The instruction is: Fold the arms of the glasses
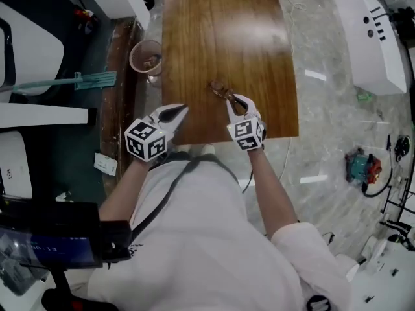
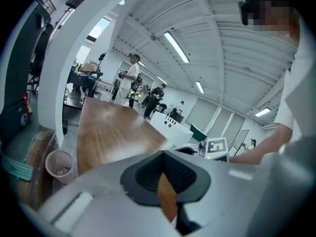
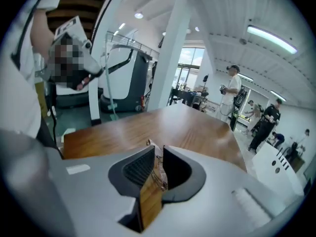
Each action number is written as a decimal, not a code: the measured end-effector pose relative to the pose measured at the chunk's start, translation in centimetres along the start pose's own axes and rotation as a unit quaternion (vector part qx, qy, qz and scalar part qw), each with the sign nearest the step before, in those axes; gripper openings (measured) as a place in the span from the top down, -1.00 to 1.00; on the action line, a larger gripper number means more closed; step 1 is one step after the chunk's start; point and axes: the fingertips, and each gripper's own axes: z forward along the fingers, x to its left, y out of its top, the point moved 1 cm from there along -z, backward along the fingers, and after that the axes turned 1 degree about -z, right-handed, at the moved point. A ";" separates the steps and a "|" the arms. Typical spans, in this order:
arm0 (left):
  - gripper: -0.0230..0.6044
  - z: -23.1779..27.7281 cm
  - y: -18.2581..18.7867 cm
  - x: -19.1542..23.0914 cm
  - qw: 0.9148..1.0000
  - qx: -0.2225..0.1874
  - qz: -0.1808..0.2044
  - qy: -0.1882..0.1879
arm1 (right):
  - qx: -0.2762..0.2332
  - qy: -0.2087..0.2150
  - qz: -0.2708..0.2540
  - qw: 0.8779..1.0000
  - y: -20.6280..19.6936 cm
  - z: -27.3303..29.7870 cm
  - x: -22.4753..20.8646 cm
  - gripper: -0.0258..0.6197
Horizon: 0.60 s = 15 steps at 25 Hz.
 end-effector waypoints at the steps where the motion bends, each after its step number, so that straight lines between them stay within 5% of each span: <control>1: 0.91 0.2 0.4 -0.5 1.000 -0.005 0.004 -0.008 | -0.012 -0.006 0.019 1.000 0.7 -1.3 0.1 0.77; 15: 0.91 1.7 4.2 -7.6 0.993 -0.032 0.061 -0.092 | -0.161 -0.071 0.202 0.963 7.5 -15.8 -0.7 0.89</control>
